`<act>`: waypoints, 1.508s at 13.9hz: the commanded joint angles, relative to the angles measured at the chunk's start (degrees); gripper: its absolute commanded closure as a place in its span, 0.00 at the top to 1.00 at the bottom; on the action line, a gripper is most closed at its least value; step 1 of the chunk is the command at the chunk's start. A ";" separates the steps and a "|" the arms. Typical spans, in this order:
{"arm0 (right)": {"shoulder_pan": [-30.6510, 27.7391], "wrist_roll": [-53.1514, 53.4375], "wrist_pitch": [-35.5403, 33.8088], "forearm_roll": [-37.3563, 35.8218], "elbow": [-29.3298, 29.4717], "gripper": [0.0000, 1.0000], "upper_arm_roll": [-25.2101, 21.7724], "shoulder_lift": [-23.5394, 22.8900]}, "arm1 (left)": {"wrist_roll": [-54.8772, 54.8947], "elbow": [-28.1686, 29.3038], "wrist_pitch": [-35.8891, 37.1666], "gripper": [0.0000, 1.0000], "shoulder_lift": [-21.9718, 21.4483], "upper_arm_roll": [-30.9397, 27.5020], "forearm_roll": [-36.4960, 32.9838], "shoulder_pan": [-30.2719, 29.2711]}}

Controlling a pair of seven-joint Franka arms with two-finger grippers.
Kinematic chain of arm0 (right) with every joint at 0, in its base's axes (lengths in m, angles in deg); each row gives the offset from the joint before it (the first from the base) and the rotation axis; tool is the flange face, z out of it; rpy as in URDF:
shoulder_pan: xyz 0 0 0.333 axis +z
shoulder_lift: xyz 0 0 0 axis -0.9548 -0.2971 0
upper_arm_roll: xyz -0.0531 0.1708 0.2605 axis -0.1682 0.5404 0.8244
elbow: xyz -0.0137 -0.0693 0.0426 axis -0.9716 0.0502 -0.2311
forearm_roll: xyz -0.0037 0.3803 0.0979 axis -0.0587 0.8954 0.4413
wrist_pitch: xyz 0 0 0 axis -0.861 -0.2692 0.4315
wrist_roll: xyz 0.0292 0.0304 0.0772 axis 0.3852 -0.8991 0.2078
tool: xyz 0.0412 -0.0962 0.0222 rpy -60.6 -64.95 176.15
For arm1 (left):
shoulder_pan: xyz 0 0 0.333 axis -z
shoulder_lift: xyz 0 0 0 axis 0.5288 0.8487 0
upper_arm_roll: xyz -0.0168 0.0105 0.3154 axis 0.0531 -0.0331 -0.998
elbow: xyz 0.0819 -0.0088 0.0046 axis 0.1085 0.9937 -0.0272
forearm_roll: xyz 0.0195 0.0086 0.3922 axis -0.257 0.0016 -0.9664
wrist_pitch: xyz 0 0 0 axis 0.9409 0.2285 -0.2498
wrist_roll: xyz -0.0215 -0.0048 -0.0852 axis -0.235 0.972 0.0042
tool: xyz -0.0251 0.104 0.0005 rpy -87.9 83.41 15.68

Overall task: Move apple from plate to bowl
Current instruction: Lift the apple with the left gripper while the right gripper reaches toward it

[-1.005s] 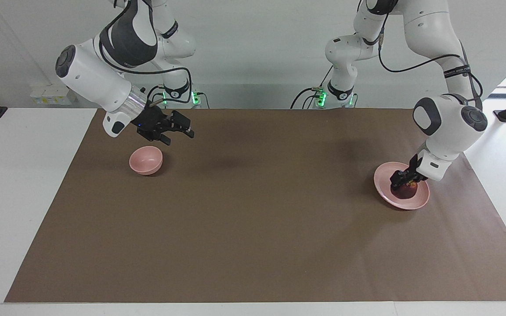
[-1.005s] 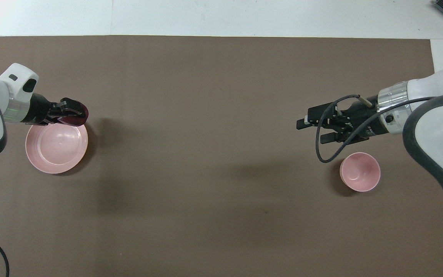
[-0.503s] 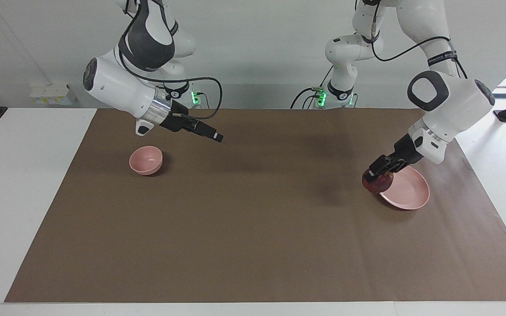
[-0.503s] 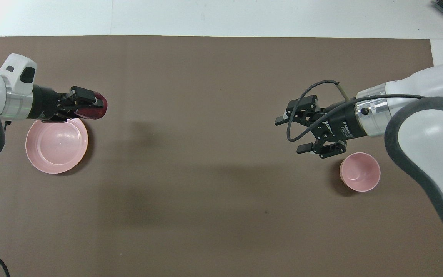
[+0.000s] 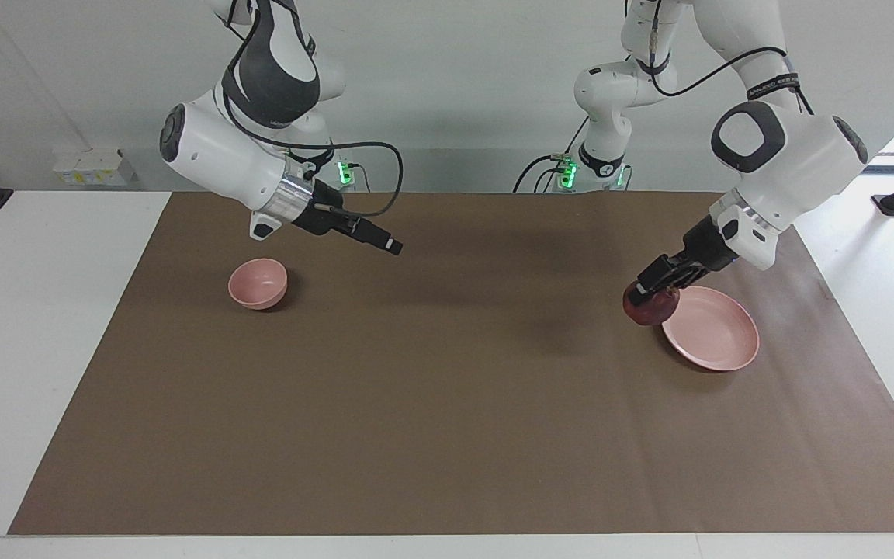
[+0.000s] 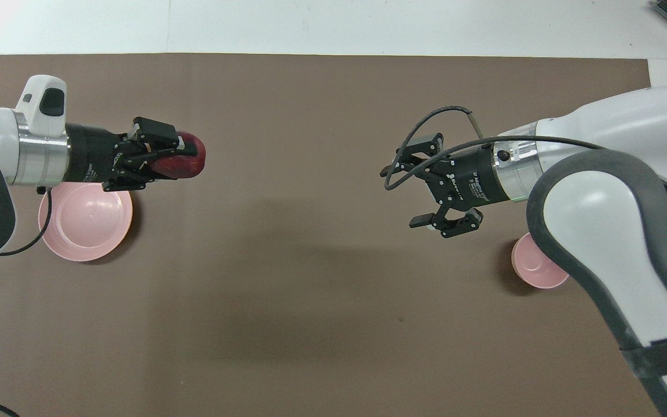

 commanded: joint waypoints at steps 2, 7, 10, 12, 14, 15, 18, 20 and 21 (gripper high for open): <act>2.27 5.61 3.21 1.40 1.31 1.00 -0.07 -1.16 | -0.41 0.58 0.56 0.00 -1.79 2.56 7.06 0.12; 7.10 15.25 11.37 2.36 1.48 1.00 -0.07 -2.04 | 3.45 4.36 -6.46 0.00 -3.64 8.01 20.09 0.38; 8.25 22.98 13.32 2.45 4.63 1.00 0.02 -3.53 | 3.46 6.64 -9.37 0.00 -4.96 8.11 20.36 4.15; 9.48 27.92 14.63 2.01 6.14 1.00 -0.07 -4.50 | 3.54 7.26 -9.46 0.00 -5.57 8.11 20.27 5.04; 10.53 28.64 14.99 2.10 6.05 1.00 -0.06 -5.11 | 5.46 9.01 -8.85 0.00 -6.80 8.20 20.27 5.13; 11.15 28.81 14.99 1.83 5.97 1.00 0.02 -5.29 | 6.52 10.24 -8.67 0.00 -7.76 8.29 20.27 5.13; 13.07 29.08 14.82 1.57 5.70 1.00 -0.06 -5.90 | 7.76 11.39 -8.67 0.00 -8.82 8.37 20.27 6.70; 13.09 28.99 14.38 1.57 5.70 1.00 0.02 -6.26 | 7.85 11.74 -8.32 0.00 -9.18 8.37 20.27 6.71; 13.26 29.08 14.29 1.65 5.62 1.00 0.02 -6.17 | 8.11 11.74 -8.06 0.00 -9.18 8.37 20.27 6.71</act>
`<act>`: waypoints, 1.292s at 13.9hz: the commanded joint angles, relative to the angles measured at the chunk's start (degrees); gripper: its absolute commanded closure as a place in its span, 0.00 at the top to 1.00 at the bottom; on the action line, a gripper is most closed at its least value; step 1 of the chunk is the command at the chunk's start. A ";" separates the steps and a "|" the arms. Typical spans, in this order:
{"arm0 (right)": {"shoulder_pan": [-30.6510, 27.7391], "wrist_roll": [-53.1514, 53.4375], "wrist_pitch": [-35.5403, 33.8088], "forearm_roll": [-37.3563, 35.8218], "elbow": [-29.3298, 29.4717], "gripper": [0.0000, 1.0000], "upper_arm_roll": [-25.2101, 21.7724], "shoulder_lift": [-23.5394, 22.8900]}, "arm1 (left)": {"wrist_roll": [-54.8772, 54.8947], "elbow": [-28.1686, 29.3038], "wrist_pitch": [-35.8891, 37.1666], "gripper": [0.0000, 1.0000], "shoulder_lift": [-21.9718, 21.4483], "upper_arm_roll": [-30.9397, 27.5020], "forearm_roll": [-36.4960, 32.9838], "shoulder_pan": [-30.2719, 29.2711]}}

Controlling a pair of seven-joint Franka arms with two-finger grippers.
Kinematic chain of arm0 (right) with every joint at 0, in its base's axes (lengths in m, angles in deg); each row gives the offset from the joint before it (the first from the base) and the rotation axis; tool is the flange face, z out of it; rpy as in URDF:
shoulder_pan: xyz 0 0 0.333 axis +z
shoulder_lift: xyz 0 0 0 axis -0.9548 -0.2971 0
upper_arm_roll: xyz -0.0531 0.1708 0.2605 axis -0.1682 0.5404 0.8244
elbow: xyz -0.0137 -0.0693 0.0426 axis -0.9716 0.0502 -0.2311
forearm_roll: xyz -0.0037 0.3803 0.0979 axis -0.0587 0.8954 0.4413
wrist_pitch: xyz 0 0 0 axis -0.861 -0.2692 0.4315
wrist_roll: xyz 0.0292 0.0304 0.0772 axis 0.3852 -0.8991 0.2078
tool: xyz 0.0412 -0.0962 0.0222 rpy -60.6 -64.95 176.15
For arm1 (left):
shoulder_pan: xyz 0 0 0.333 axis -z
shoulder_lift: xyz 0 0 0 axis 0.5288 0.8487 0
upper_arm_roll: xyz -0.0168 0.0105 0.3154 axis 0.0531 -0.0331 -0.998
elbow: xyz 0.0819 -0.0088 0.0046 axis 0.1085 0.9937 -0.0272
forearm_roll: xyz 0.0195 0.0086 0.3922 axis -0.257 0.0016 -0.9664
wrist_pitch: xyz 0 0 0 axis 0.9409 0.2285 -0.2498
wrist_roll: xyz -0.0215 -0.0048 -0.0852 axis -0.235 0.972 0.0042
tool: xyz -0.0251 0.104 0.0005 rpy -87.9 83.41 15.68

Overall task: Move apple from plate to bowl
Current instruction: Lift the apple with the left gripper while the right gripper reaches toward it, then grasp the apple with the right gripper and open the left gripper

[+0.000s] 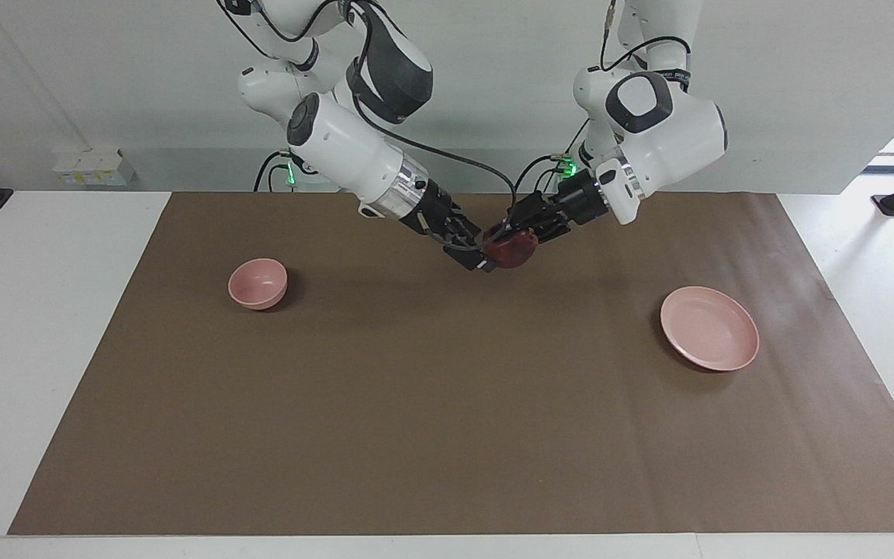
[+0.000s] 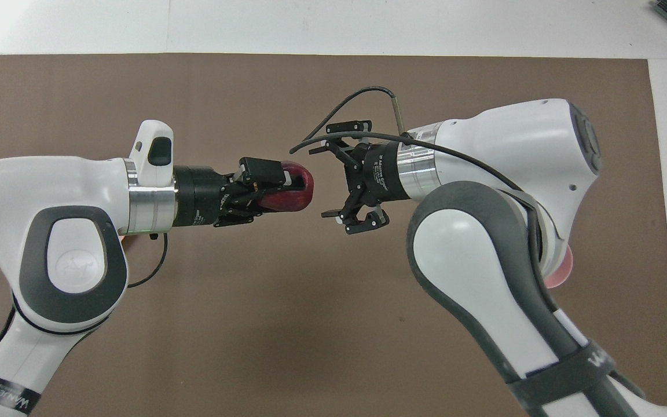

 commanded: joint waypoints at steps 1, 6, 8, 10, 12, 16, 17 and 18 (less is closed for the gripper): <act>0.15 1.12 -0.21 0.82 0.67 1.00 -0.02 -0.51 | 1.51 2.07 0.28 0.00 -2.33 -0.69 1.54 0.46; 0.41 1.21 -0.65 1.43 0.67 0.00 -0.11 -0.69 | 1.69 2.07 0.37 0.00 -2.33 -0.69 1.37 0.90; 0.24 1.47 -0.74 1.43 0.75 0.00 -0.02 -0.69 | 1.60 2.07 0.46 0.00 -2.33 -0.69 1.37 0.90; 0.24 1.47 -0.74 1.43 0.75 0.00 -0.11 -0.69 | 1.60 2.07 0.46 0.00 -2.33 -0.69 1.28 0.90; 0.24 1.56 -0.74 1.43 0.75 0.00 -0.02 -0.69 | 1.51 1.98 0.63 0.00 -2.33 -0.69 1.28 0.90; 0.32 1.56 -0.91 1.35 0.75 0.00 -0.11 -0.60 | 0.46 1.63 0.72 1.00 -2.33 -0.86 1.28 0.73; 0.32 1.47 -1.17 1.26 0.75 0.00 -0.11 -0.60 | -0.06 1.45 0.89 1.00 -2.42 -0.95 1.19 0.46; 0.15 1.47 -1.87 1.08 0.75 0.00 -0.11 -0.51 | -0.50 1.37 1.42 1.00 -2.51 -1.04 1.02 0.20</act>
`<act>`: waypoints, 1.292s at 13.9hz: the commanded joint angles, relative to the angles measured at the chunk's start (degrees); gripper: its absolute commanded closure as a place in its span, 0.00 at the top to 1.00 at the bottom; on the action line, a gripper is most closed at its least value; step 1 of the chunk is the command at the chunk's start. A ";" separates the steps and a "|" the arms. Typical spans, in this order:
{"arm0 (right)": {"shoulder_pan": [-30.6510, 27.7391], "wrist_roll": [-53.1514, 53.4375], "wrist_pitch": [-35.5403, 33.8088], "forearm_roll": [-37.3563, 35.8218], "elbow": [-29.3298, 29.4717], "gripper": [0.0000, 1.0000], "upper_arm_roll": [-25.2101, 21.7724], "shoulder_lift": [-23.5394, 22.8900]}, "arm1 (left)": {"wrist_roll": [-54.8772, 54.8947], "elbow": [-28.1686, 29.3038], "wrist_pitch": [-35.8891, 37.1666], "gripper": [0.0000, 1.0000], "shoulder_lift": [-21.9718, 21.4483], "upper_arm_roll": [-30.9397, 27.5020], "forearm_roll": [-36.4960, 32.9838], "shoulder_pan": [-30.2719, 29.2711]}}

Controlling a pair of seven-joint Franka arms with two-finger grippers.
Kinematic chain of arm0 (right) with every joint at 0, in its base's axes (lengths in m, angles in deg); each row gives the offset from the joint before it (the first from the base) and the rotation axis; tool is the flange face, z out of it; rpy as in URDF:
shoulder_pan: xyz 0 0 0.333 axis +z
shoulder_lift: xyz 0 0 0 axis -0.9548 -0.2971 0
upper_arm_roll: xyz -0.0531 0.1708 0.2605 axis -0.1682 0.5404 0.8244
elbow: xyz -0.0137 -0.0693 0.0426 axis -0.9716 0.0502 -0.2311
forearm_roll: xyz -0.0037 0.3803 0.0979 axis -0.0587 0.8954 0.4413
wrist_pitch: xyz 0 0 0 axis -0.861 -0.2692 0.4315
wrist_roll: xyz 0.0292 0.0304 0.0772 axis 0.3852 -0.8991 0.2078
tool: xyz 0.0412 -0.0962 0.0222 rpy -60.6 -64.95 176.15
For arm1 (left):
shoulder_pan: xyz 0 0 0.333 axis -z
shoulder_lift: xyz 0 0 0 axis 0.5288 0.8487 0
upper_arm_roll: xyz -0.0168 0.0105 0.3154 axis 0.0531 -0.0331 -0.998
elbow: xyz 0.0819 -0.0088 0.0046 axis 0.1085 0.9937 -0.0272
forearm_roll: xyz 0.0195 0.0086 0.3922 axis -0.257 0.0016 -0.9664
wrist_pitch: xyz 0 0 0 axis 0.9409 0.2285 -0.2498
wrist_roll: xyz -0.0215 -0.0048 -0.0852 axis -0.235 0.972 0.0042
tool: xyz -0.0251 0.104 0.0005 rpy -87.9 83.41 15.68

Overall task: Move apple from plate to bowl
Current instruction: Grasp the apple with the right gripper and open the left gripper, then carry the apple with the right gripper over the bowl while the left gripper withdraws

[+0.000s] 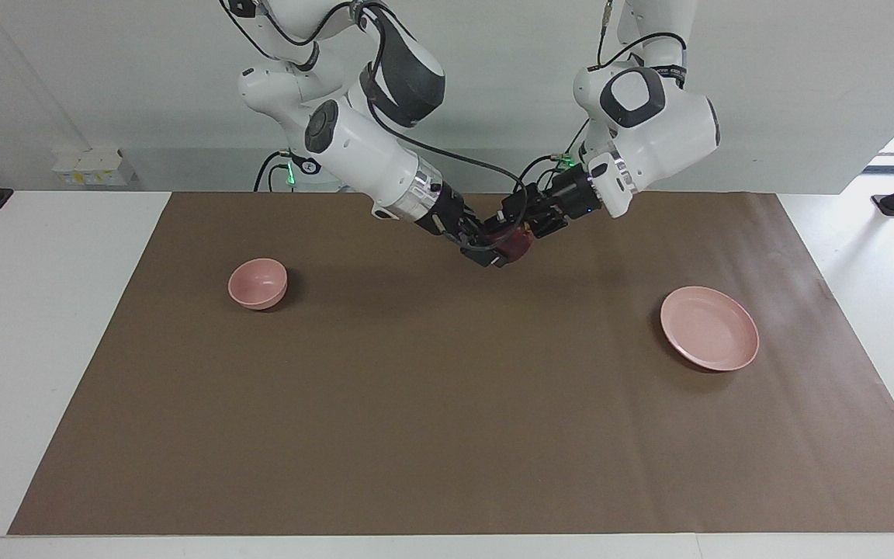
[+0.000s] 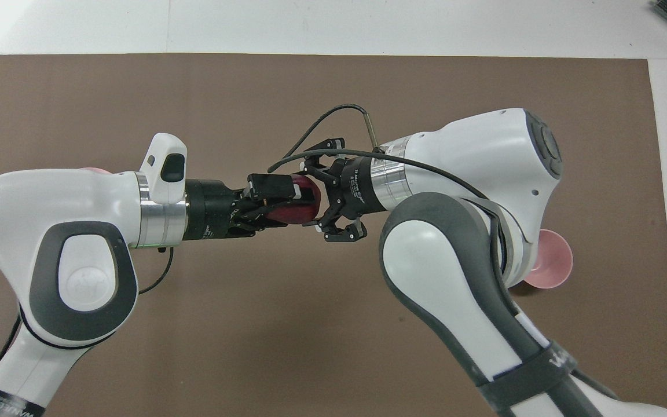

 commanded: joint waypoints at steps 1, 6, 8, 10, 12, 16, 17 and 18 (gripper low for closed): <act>-0.56 1.17 -1.77 0.73 0.68 0.00 -0.09 -0.07 | -0.85 0.93 2.06 1.00 -1.94 -0.90 0.81 -0.18; -5.83 -2.52 -10.46 -2.16 0.67 0.00 -0.71 1.42 | -0.94 0.75 5.49 1.00 -3.25 -1.08 -6.21 -3.95; -7.85 -3.65 -13.71 -8.82 1.11 0.00 -0.62 2.56 | -2.94 -0.56 7.33 1.00 -3.17 -1.08 -11.47 -6.50; -9.87 -8.38 -17.40 -12.88 1.11 0.00 -0.88 4.14 | -4.79 -3.63 10.84 1.00 -2.56 -1.08 -21.04 -9.13; -12.25 -15.41 -19.95 -18.14 1.72 0.00 -0.88 5.55 | -6.64 -4.70 12.17 1.00 -2.47 -1.08 -29.30 -10.02; -14.01 -27.80 -23.74 -28.35 4.36 0.00 -0.97 5.73 | -7.09 -4.87 12.70 1.00 -2.38 -0.90 -48.90 -9.85; -14.01 -30.62 -23.92 -31.06 4.28 0.00 -1.06 5.99 | -6.91 -4.87 12.70 1.00 -2.46 -0.90 -52.34 -9.85; -14.01 -34.30 -24.53 -35.88 4.10 0.00 -0.89 6.43 | -6.22 -4.87 12.70 1.00 -2.38 -0.99 -55.50 -9.85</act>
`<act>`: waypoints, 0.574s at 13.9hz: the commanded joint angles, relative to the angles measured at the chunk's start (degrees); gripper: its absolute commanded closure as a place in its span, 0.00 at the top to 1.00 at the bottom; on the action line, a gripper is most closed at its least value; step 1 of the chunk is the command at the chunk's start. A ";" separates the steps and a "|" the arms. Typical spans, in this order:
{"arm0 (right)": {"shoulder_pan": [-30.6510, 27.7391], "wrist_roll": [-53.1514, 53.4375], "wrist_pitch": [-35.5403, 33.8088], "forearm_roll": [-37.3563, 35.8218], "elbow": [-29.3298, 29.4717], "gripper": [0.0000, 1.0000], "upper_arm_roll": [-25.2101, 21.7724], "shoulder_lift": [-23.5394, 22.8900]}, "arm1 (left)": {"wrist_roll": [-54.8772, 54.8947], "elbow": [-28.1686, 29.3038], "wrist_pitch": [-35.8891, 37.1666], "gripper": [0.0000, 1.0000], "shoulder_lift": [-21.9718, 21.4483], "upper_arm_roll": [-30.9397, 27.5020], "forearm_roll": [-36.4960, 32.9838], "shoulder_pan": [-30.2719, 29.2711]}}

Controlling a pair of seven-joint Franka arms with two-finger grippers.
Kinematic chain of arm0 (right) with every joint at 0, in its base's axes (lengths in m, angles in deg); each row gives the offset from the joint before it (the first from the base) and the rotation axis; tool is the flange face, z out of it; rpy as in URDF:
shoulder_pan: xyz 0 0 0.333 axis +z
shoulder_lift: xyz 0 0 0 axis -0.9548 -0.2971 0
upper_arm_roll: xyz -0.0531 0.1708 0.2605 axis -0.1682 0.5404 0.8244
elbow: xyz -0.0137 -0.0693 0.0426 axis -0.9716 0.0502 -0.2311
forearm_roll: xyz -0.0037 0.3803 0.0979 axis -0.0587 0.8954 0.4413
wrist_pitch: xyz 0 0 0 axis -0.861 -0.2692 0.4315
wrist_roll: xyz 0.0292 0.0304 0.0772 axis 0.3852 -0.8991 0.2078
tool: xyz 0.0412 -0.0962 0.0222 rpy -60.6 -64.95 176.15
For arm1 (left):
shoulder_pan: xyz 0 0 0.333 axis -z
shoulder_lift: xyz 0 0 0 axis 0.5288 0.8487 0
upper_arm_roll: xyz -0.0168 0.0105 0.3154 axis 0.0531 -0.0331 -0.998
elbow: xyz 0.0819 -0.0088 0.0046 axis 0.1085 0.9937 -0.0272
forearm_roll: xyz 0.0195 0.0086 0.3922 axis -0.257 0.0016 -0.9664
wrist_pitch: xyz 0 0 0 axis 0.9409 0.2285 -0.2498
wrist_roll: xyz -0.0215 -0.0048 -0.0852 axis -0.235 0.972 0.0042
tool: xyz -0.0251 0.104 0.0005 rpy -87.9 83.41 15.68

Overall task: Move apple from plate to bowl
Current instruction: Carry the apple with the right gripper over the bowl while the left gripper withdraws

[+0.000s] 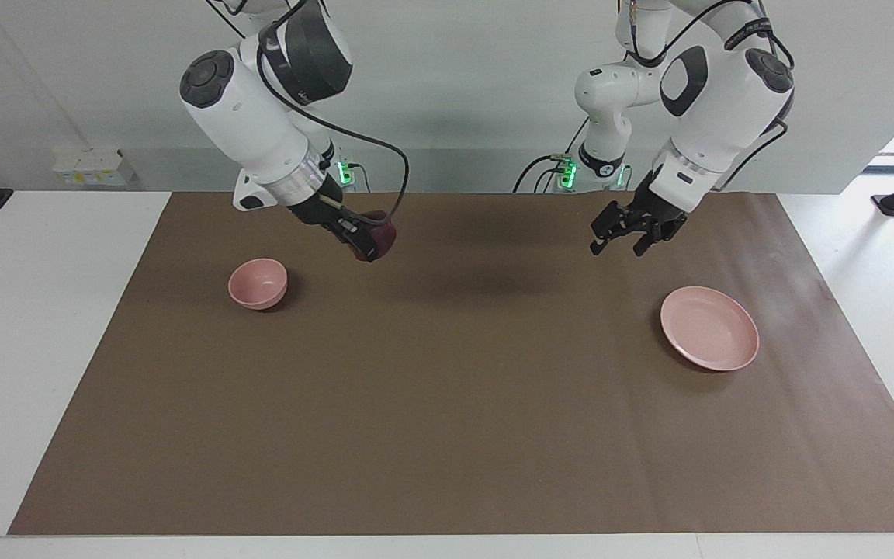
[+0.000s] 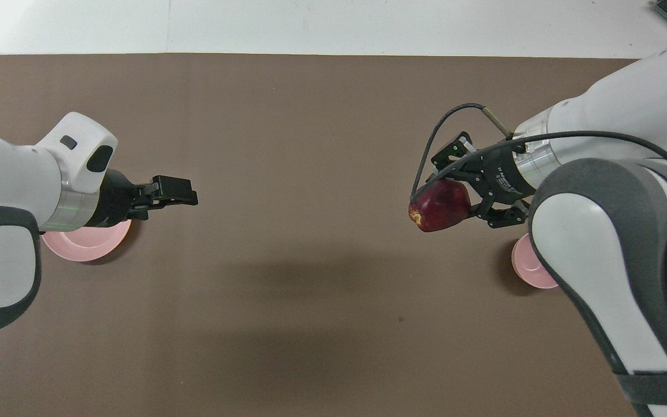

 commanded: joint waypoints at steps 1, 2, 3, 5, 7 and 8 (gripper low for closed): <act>-0.61 -9.61 -1.87 -8.16 0.26 0.00 0.35 0.87 | 2.62 -0.63 1.37 1.00 -0.40 0.11 -7.81 -0.44; -1.83 -12.52 -2.57 -8.71 -0.35 0.00 0.26 1.30 | 5.17 -1.24 2.33 1.00 -0.23 0.02 -8.79 -0.88; -3.40 -15.16 -2.75 -9.23 -1.49 0.00 0.26 1.66 | 6.76 -2.29 4.17 1.00 -0.14 0.02 -9.32 -1.84; -7.44 -22.27 -2.49 -9.33 -4.21 0.00 0.26 2.71 | 8.79 -6.32 8.99 1.00 -0.05 0.02 -12.74 -2.72; -11.67 -28.33 -1.97 -9.41 -7.02 0.00 0.26 2.72 | 9.76 -12.38 16.11 1.00 0.39 -1.72 -13.72 -2.64; -13.60 -31.50 -1.79 -9.41 -8.52 0.00 0.26 2.72 | 11.94 -14.85 18.66 1.00 0.48 -3.47 -13.64 -2.46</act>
